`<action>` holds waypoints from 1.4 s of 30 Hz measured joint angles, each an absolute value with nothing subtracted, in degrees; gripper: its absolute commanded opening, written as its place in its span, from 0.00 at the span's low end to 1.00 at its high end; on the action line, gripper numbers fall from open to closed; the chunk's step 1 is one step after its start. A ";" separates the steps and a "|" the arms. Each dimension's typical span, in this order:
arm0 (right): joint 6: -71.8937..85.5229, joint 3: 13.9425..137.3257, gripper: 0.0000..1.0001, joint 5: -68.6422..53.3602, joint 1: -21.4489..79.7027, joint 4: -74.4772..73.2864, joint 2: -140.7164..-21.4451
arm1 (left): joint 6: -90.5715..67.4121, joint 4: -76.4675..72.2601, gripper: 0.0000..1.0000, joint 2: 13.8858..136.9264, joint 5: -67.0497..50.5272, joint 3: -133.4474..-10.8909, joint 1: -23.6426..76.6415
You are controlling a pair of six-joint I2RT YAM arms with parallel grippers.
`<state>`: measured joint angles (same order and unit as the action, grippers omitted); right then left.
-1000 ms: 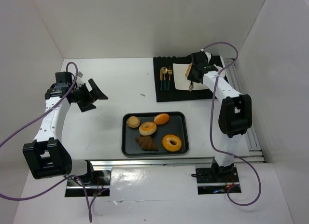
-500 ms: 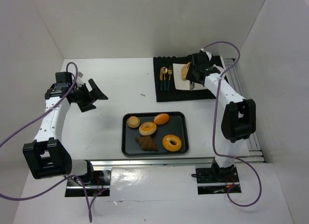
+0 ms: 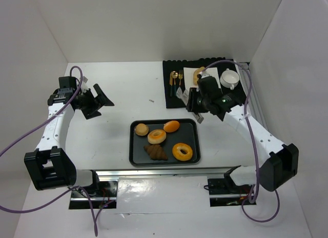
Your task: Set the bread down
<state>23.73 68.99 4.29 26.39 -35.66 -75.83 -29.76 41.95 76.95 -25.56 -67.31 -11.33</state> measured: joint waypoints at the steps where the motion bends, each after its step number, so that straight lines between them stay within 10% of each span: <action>1: 23.81 68.84 0.48 3.51 27.79 -37.52 -75.31 | -29.76 41.93 1.00 76.95 -25.50 -67.31 -11.33; 32: 36.10 62.24 0.66 1.23 40.21 -50.52 -70.57 | -29.76 41.82 1.00 76.95 -25.36 -67.26 -11.31; 42: 35.00 60.60 0.53 -1.30 40.25 -47.03 -75.18 | -29.76 41.82 1.00 76.95 -25.36 -67.24 -11.33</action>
<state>35.00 60.60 -1.30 40.25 -47.03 -75.18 -29.76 41.82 76.95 -25.36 -67.24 -11.33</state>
